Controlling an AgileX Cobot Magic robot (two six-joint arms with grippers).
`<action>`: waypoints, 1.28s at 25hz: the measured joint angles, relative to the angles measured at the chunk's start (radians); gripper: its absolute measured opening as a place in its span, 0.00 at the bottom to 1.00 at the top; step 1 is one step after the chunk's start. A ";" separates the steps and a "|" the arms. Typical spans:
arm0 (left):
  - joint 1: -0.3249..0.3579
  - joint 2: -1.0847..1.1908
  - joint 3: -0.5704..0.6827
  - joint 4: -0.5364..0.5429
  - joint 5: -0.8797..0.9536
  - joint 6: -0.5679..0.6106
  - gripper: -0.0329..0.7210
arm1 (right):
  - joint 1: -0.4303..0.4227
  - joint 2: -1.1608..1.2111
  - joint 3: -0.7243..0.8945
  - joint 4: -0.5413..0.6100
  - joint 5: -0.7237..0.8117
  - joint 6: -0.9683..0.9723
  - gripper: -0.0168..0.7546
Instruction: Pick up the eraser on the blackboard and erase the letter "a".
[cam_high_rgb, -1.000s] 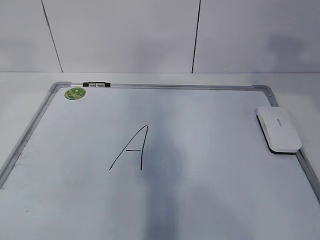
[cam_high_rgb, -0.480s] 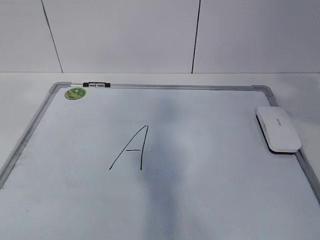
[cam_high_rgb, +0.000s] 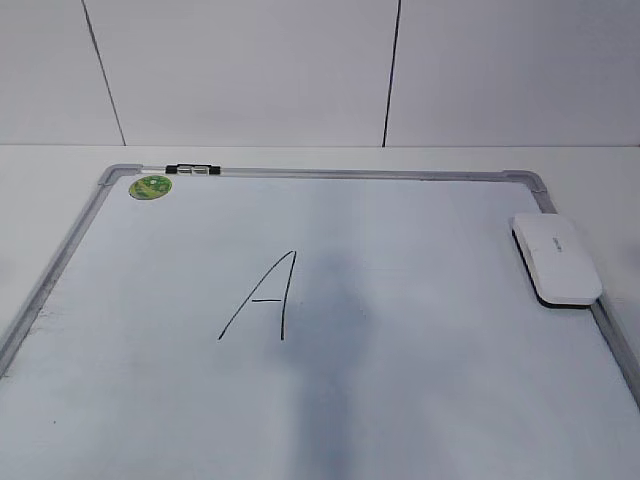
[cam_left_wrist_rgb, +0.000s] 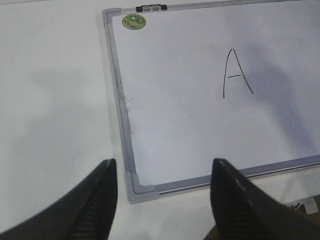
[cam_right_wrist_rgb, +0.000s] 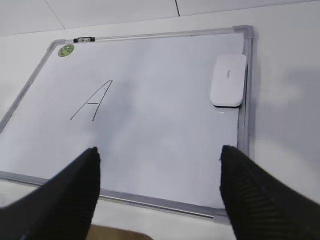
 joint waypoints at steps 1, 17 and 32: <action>0.000 -0.028 0.023 0.002 0.000 0.000 0.63 | 0.000 -0.030 0.021 0.000 0.000 0.000 0.79; 0.000 -0.221 0.320 0.022 -0.015 0.040 0.63 | 0.000 -0.203 0.412 -0.078 0.001 -0.145 0.79; 0.000 -0.234 0.364 0.057 -0.169 0.100 0.63 | 0.000 -0.232 0.476 -0.160 -0.117 -0.171 0.79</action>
